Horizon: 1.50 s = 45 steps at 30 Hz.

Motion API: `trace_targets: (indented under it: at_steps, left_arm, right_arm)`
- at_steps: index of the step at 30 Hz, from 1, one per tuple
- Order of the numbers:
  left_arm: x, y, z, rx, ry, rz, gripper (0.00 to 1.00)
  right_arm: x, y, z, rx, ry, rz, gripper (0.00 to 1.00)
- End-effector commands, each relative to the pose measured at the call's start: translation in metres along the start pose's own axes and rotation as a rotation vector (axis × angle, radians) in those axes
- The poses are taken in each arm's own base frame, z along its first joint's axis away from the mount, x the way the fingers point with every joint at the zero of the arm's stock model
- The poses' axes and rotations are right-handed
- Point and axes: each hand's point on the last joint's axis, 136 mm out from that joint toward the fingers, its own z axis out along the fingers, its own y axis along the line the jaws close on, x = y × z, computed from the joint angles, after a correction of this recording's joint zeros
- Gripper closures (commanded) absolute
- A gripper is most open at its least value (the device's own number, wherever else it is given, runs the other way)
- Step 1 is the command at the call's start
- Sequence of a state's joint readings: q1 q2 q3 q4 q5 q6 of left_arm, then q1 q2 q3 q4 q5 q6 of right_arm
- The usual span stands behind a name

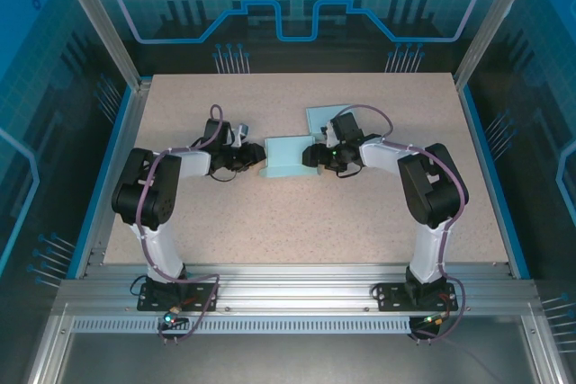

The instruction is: Fold the paper box

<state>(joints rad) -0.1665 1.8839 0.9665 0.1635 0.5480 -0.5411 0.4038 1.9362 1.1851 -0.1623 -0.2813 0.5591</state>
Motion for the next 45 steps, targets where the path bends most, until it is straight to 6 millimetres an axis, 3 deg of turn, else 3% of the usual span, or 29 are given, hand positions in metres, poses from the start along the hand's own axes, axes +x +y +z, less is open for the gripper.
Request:
trace_targets:
  at_steps: [1, 14, 25, 39, 45]
  left_arm:
    - [0.009, 0.003, -0.002, 0.001, 0.029, -0.002, 0.69]
    - [0.031, 0.025, 0.002, -0.054, 0.092, -0.041, 0.69]
    - [0.051, 0.045, 0.003, -0.102, 0.126, -0.068, 0.85]
    - [0.031, 0.014, -0.005, -0.052, 0.06, -0.042, 0.89]
    - [0.027, 0.001, -0.009, -0.048, 0.045, -0.04, 0.89]
  right_arm:
    - [-0.004, -0.005, 0.004, 0.0, 0.006, 0.021, 0.29]
    - [0.0, -0.006, 0.007, -0.008, 0.019, 0.031, 0.35]
    - [0.007, -0.009, 0.01, -0.01, 0.029, 0.045, 0.37]
    - [0.015, -0.01, 0.02, 0.001, 0.06, 0.034, 0.4]
    - [0.012, 0.001, 0.018, -0.042, 0.063, 0.029, 0.38]
